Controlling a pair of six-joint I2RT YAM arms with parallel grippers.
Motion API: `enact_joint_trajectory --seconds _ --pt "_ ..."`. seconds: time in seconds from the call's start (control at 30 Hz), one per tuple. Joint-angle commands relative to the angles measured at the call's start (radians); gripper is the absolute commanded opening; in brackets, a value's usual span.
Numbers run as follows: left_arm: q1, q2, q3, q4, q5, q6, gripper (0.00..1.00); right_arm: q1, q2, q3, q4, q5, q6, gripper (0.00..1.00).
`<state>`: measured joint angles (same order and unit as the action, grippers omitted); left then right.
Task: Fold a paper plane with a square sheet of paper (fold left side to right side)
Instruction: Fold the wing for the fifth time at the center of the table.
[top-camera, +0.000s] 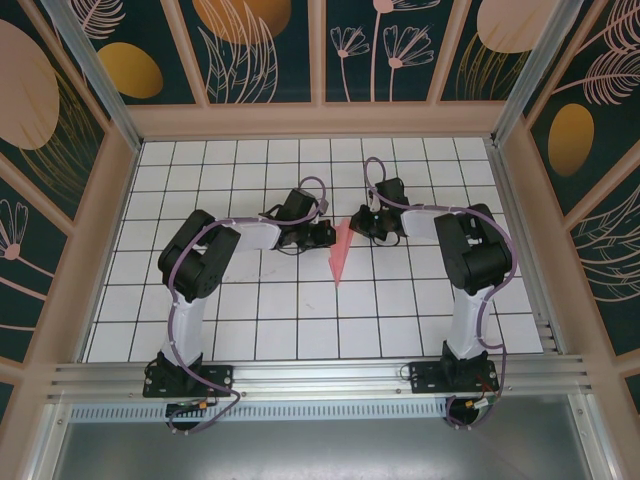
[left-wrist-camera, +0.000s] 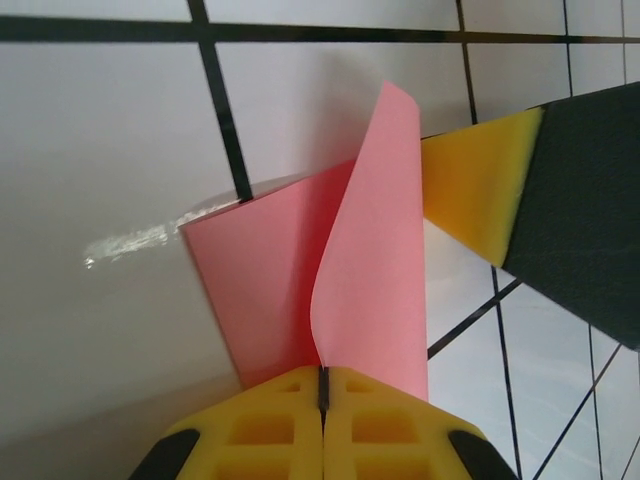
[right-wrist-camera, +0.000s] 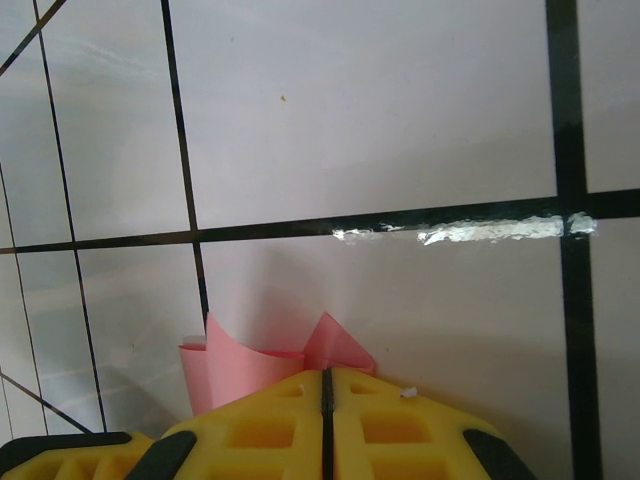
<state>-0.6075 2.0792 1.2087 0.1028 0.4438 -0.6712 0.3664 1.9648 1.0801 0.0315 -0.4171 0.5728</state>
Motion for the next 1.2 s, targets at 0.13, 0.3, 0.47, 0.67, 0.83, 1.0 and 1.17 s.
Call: enact_joint_trajectory --seconds 0.13,0.3,0.47,0.67,0.83,1.0,1.17 --pt "0.005 -0.009 0.040 -0.012 0.021 0.038 0.08 0.011 0.049 0.014 -0.056 0.012 -0.034 0.11" --pt "0.006 0.016 0.039 -0.011 0.024 0.033 0.08 0.013 0.050 0.015 -0.056 0.008 -0.036 0.11" --pt "0.006 0.044 0.048 -0.012 0.024 0.030 0.08 0.014 0.047 0.012 -0.051 0.005 -0.039 0.11" --pt "0.005 0.085 0.057 -0.023 0.020 0.028 0.09 0.015 0.026 0.013 -0.032 -0.020 -0.052 0.13" --pt "0.005 0.108 0.058 -0.038 0.010 0.031 0.08 0.004 -0.053 0.023 -0.054 -0.003 -0.075 0.20" --pt "0.006 0.113 0.049 -0.037 0.005 0.027 0.08 -0.001 -0.152 0.005 -0.098 0.027 -0.098 0.26" --pt "0.003 0.114 0.048 -0.034 0.006 0.027 0.08 0.021 -0.175 -0.049 -0.054 -0.039 -0.061 0.24"
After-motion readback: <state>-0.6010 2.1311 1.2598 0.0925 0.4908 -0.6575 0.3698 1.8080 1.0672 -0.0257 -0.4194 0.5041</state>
